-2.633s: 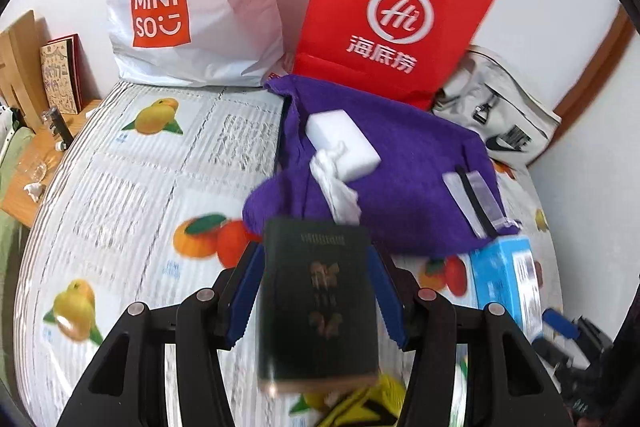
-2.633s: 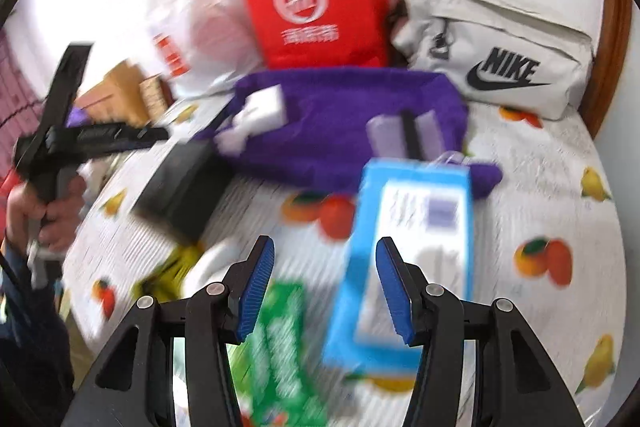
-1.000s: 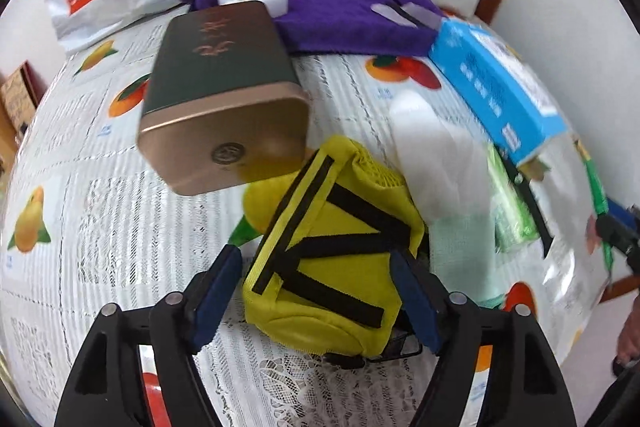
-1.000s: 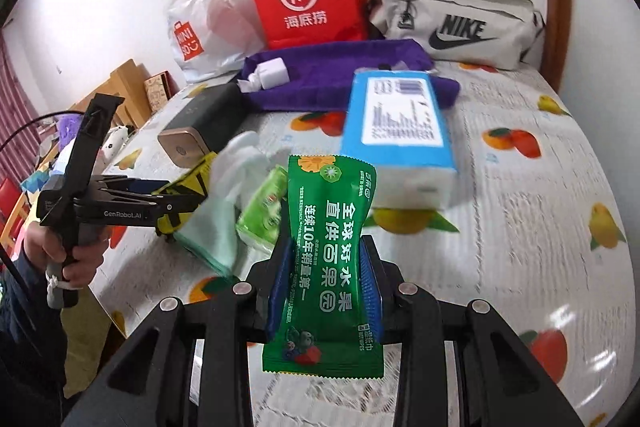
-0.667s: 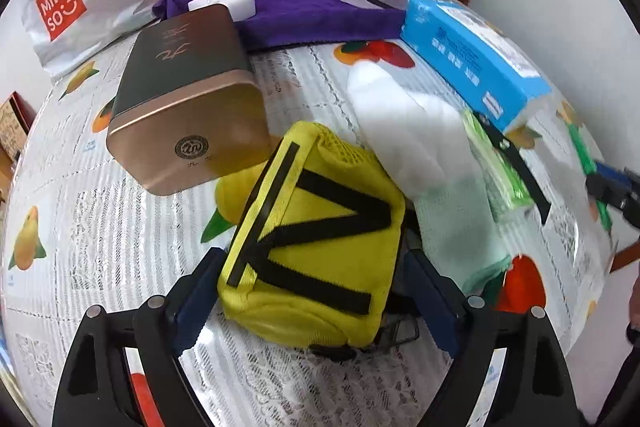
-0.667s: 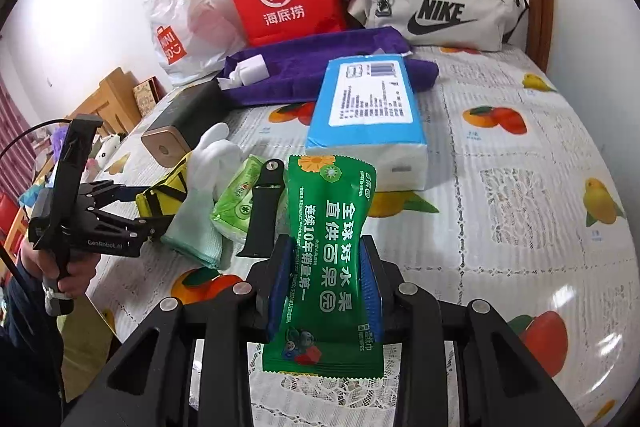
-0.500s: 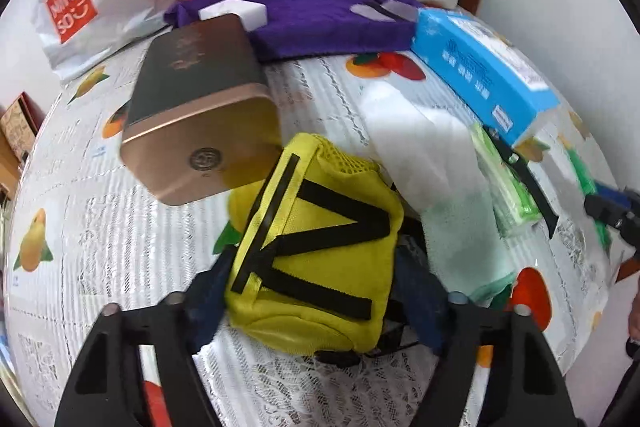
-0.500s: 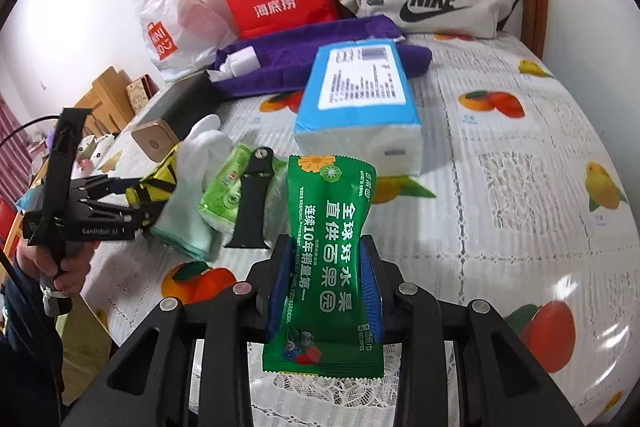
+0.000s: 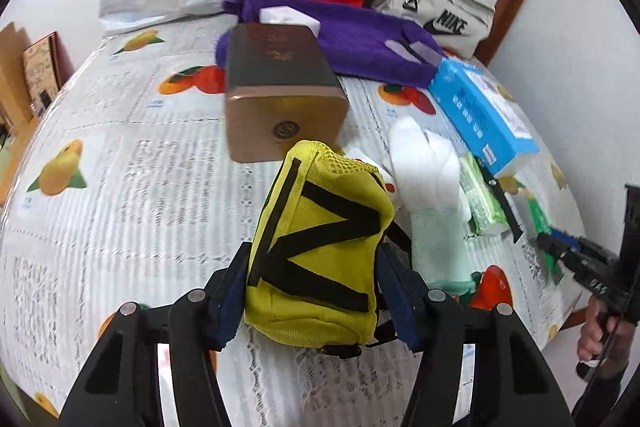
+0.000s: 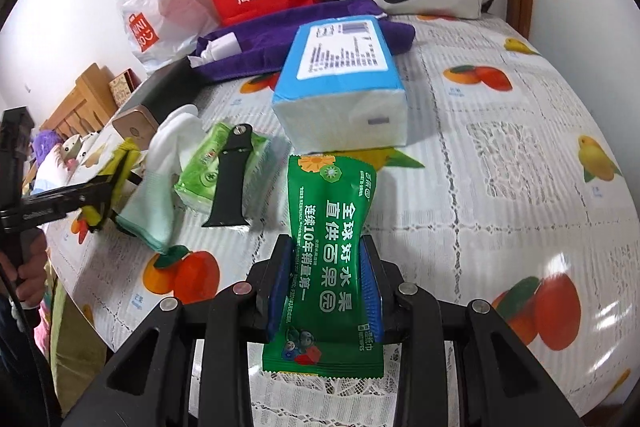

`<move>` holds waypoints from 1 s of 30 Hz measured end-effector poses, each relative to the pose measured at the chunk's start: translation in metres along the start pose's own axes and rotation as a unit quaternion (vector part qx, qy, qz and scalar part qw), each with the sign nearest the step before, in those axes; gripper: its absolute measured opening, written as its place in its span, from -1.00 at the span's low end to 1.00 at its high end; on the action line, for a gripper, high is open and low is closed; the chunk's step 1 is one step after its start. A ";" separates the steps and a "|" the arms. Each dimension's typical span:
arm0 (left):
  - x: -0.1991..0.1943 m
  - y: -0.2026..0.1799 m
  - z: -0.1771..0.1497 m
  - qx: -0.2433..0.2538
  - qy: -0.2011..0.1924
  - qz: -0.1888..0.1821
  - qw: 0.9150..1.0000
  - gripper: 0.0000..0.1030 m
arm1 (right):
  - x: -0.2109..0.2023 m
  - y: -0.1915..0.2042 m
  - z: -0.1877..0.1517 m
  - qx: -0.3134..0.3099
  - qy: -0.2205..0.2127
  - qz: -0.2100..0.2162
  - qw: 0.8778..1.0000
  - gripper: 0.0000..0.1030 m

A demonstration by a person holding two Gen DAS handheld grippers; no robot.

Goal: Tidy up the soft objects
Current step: 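Lift the yellow mesh pouch with the left tool while the right tool carries the green packet toward the towel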

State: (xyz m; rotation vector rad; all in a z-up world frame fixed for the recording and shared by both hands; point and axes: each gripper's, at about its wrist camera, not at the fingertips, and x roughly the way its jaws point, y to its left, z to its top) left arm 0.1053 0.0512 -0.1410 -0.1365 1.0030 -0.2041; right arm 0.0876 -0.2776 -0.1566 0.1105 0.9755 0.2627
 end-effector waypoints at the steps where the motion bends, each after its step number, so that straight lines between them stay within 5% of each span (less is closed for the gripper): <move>1: -0.003 0.002 0.000 -0.006 -0.004 0.000 1.000 0.13 | 0.001 0.000 0.000 0.003 0.003 -0.002 1.000 -0.36; 9: -0.026 0.014 0.000 -0.027 -0.026 0.023 0.999 0.13 | -0.003 0.000 0.001 0.013 -0.002 0.001 1.000 -0.36; 30: -0.075 -0.001 0.039 -0.043 -0.069 0.007 0.997 0.13 | -0.066 0.025 0.051 -0.022 -0.058 0.016 0.998 -0.36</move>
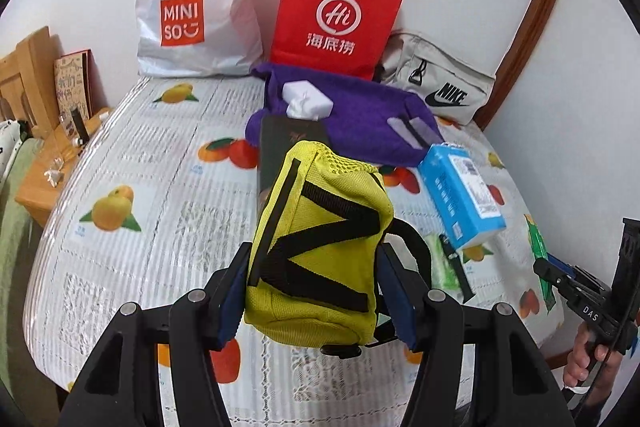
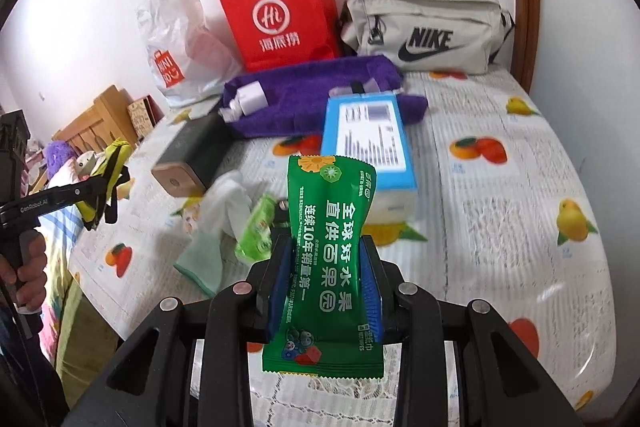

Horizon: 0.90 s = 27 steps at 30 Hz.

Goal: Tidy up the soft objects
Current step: 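Lift the yellow mesh pouch with the left tool while the right tool carries the green packet toward the towel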

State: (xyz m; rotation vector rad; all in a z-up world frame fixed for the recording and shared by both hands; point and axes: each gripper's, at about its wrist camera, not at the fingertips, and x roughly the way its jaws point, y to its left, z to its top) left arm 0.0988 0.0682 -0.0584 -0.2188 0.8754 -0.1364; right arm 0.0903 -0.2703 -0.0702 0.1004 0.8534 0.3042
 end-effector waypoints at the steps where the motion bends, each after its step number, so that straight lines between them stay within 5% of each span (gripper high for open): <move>1: -0.001 -0.002 0.004 0.001 -0.002 -0.001 1.000 0.13 | -0.002 0.001 0.004 -0.002 -0.002 0.001 1.000 -0.36; 15: 0.000 -0.017 0.052 0.004 -0.019 -0.002 1.000 0.13 | 0.003 0.015 0.065 -0.036 -0.023 0.020 0.999 -0.36; 27: 0.043 -0.027 0.101 0.010 -0.005 0.000 1.000 0.14 | 0.055 0.021 0.130 -0.058 -0.020 0.036 0.997 -0.36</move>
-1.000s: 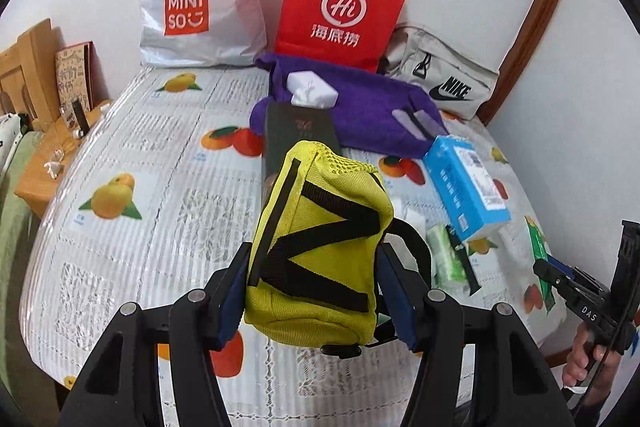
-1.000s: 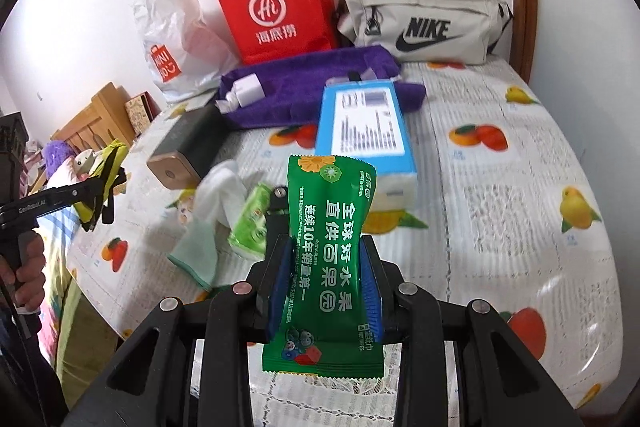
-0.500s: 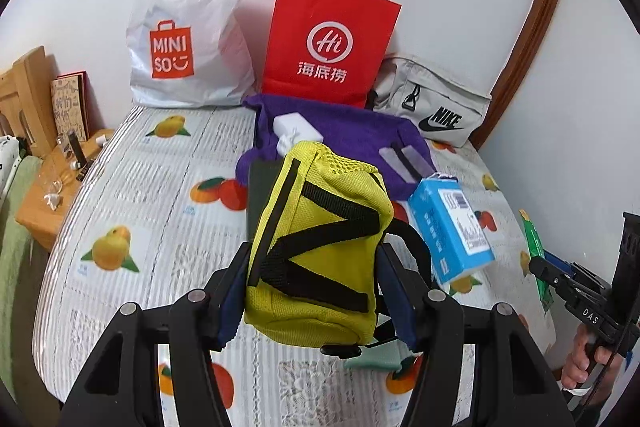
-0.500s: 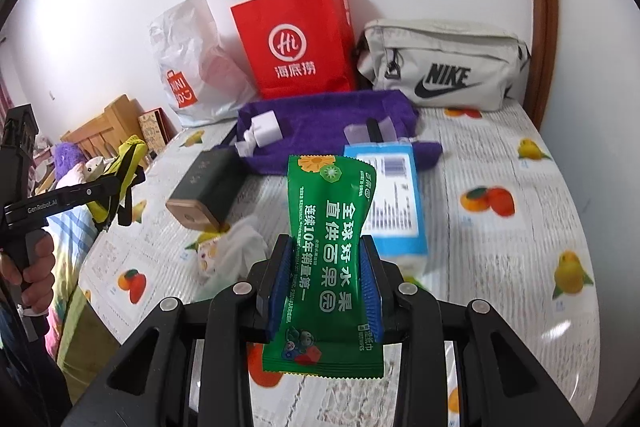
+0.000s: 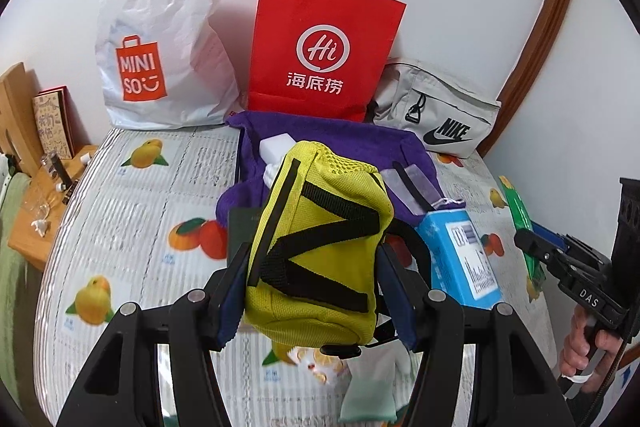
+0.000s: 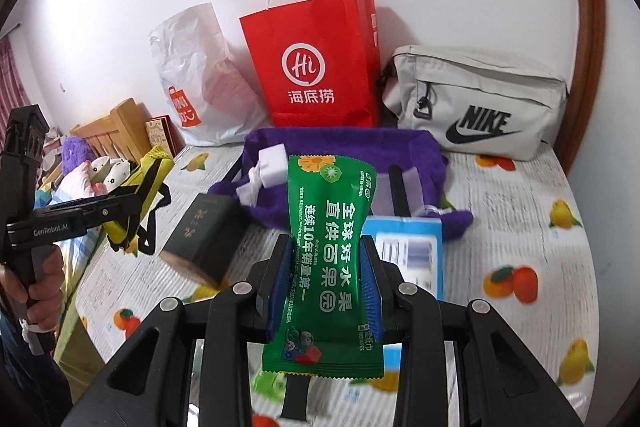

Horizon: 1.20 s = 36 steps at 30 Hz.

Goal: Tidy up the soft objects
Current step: 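Lift the yellow mesh pouch with the left tool while the right tool carries the green packet toward the towel, then release the green packet onto the towel with the right tool while the left tool lowers the pouch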

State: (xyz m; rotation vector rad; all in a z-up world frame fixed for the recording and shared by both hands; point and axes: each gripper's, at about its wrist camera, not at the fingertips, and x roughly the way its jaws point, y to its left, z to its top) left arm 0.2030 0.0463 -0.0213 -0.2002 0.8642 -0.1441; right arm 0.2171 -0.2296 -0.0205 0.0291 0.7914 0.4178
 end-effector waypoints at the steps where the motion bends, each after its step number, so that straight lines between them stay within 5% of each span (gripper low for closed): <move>1: 0.004 0.001 0.003 -0.001 0.001 0.001 1.000 0.14 | 0.005 -0.001 0.004 -0.001 0.000 0.000 1.000 -0.36; 19: 0.073 0.040 0.038 -0.029 0.027 0.009 0.999 0.14 | 0.134 -0.026 0.058 -0.004 0.052 -0.007 0.999 -0.36; 31: 0.113 0.050 0.056 -0.028 0.041 -0.001 0.999 0.14 | 0.215 -0.034 0.065 0.001 0.129 -0.021 0.991 -0.35; 36: 0.128 0.040 0.065 -0.016 0.048 -0.005 0.999 0.14 | 0.223 -0.034 0.065 -0.005 0.139 -0.027 0.990 -0.18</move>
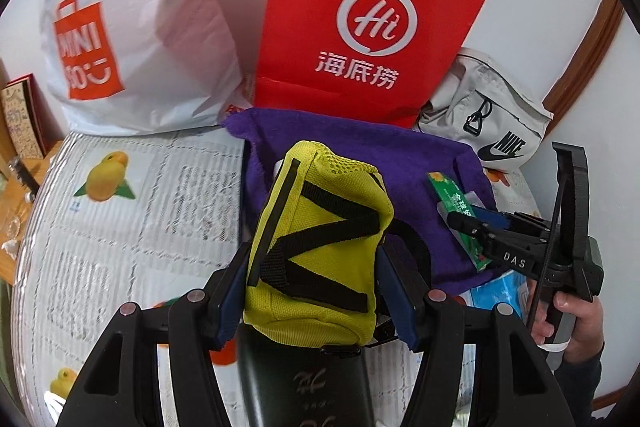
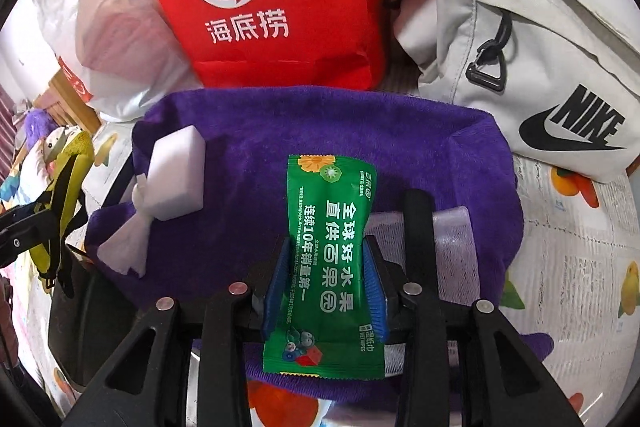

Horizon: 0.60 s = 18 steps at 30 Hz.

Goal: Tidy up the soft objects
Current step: 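Release the green packet onto the towel with the right tool while the left tool lowers the pouch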

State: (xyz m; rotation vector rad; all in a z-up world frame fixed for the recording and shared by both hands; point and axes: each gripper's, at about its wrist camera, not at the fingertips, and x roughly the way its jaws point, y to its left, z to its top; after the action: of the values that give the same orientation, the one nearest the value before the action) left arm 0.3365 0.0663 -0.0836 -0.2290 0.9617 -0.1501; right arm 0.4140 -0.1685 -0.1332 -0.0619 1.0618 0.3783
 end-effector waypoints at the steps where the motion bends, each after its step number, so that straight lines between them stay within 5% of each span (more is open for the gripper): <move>1: 0.003 -0.003 0.002 0.003 0.002 0.000 1.000 0.14 | 0.000 0.000 0.000 0.000 -0.001 0.000 1.000 -0.06; 5: 0.013 -0.014 0.006 0.011 0.008 -0.003 1.000 0.15 | -0.006 -0.007 -0.004 0.003 -0.009 0.000 1.000 0.15; 18: 0.049 -0.055 0.008 0.050 0.033 0.001 0.998 0.15 | -0.097 -0.029 -0.053 0.025 -0.107 -0.019 0.994 0.15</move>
State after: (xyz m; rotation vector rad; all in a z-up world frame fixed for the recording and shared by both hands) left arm 0.3696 0.0036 -0.1037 -0.1310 1.0181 -0.2038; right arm 0.3373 -0.2348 -0.0798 0.0033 0.8568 0.3162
